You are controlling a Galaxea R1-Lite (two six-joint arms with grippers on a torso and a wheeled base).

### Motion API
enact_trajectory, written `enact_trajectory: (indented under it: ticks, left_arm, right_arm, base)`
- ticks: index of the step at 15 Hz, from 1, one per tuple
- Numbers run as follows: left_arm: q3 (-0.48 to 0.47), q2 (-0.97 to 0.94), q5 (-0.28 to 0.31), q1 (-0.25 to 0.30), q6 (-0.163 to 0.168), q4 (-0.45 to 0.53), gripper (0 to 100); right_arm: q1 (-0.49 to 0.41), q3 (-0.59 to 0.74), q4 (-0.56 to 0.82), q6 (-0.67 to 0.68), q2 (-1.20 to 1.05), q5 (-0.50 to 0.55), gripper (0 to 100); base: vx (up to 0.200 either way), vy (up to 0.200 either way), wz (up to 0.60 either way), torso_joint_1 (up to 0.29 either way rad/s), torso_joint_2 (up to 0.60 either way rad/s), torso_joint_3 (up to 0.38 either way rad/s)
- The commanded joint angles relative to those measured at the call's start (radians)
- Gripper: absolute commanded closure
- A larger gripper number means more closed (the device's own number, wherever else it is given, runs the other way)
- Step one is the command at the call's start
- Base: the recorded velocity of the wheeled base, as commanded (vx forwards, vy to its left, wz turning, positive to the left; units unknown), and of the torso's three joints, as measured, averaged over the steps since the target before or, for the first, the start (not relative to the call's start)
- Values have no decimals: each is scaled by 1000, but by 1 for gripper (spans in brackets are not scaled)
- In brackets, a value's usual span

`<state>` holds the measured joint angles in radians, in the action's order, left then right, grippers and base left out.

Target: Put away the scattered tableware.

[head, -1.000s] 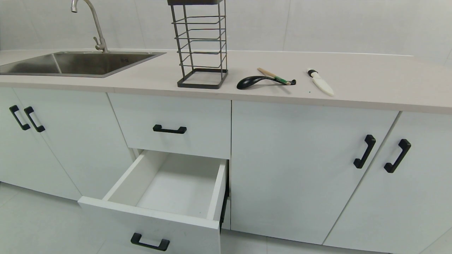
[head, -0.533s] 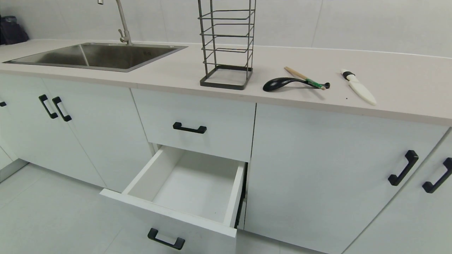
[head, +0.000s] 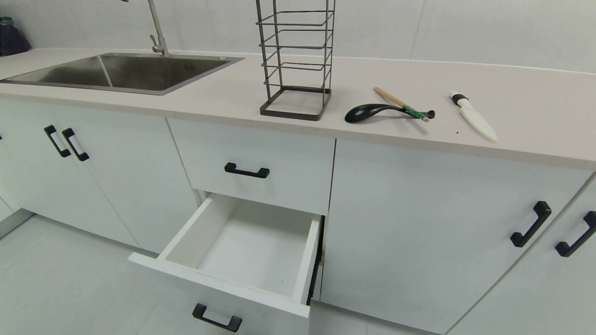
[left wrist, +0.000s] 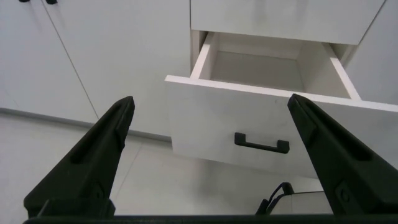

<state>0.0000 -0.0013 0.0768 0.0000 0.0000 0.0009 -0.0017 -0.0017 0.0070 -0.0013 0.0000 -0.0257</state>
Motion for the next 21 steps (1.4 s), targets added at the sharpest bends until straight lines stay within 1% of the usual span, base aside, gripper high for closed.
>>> enact_trajectory:
  ticks: [1, 4, 9, 14, 18, 21]
  left_arm:
    - [0, 1, 0, 0, -2, -1, 0]
    - [0, 1, 0, 0, 0, -1, 0]
    - [0, 1, 0, 0, 2, -1, 0]
    - [0, 1, 0, 0, 0, -1, 0]
    - [0, 1, -2, 0, -2, -1, 0]
    - [0, 1, -3, 0, -2, -1, 0]
  right_arm:
    - [0, 0, -2, 0, 2, 0, 100]
    - [0, 0, -1, 0, 2, 0, 100]
    - [0, 0, -1, 0, 2, 0, 100]
    - [0, 0, -1, 0, 2, 0, 100]
    - [0, 0, -1, 0, 2, 0, 100]
    - [0, 0, -1, 0, 2, 0, 100]
  base:
    - [0, 0, 0, 212, -359, -198]
    - [200, 0, 0, 150, -564, -150]
    - [200, 0, 0, 28, -75, -25]
    - [0, 0, 0, 21, -33, -6]
    - [0, 0, 0, 210, -397, -193]
    - [0, 0, 0, 92, -471, -212]
